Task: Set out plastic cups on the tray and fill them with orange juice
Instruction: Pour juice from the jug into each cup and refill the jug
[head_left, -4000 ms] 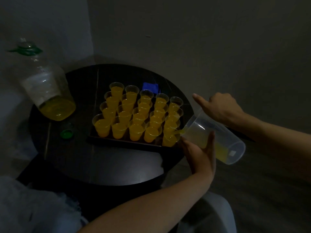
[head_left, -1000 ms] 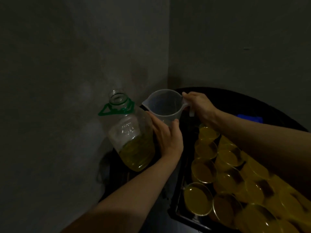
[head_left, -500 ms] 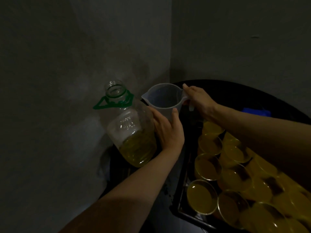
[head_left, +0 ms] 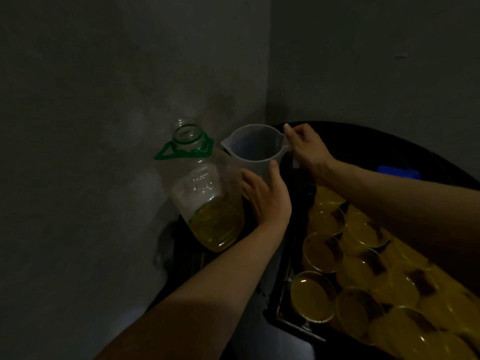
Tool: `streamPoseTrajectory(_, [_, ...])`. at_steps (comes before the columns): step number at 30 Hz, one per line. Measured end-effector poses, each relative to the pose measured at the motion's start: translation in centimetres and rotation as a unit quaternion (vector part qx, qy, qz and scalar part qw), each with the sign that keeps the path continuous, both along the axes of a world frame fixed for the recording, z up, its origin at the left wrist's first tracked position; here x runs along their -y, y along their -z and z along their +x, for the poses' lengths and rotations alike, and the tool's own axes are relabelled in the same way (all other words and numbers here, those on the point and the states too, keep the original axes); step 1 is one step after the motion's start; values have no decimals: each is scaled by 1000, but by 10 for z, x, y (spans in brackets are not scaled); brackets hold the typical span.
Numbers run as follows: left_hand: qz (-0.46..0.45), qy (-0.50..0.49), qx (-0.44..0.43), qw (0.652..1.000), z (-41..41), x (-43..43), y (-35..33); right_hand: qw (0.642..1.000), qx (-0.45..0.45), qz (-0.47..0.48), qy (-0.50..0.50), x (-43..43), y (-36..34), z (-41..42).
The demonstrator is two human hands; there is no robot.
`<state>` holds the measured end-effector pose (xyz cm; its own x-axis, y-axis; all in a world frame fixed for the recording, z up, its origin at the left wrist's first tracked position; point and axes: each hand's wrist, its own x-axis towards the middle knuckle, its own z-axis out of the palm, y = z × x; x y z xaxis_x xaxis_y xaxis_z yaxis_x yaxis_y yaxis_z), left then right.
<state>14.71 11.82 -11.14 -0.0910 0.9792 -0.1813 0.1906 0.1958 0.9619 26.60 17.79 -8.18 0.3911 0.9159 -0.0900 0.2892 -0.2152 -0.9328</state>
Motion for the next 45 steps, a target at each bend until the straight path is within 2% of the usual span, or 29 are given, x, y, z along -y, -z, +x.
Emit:
streamPoseTrajectory(5, [-33, 21, 18, 999, -6, 24, -6, 1000, 19, 12, 6, 16, -7, -2])
streamPoseTrajectory(10, [-58, 66, 59, 994, -16, 70, -16, 995, 68, 37, 57, 40, -25, -1])
streamPoseTrajectory(17, [-10, 106, 62, 992, -55, 118, -36, 994, 85, 54, 49, 78, -65, -16])
streamPoseTrajectory(22, [32, 140, 21, 989, -93, 141, -41, 990, 115, 74, 15, 113, -81, -52])
streamPoseTrajectory(27, [53, 178, -91, 978, -155, 148, -13, 986, 145, 80, -4, 154, -81, -102])
streamPoseTrajectory(30, [82, 193, -166, 964, -193, 142, 5, 979, 187, 56, -51, 172, -71, -127])
streamPoseTrajectory(33, [133, 241, -292, 916, -210, 135, 23, 980, 186, 35, -62, 182, -68, -145])
streamPoseTrajectory(35, [162, 269, -339, 887, -213, 129, 34, 977, 201, 26, -60, 184, -67, -149])
streamPoseTrajectory(41, [177, 331, -425, 824, -197, 117, 47, 971, 228, -10, -78, 182, -64, -141])
streamPoseTrajectory(45, [157, 339, -429, 822, -191, 116, 61, 971, 226, -26, -75, 180, -60, -134])
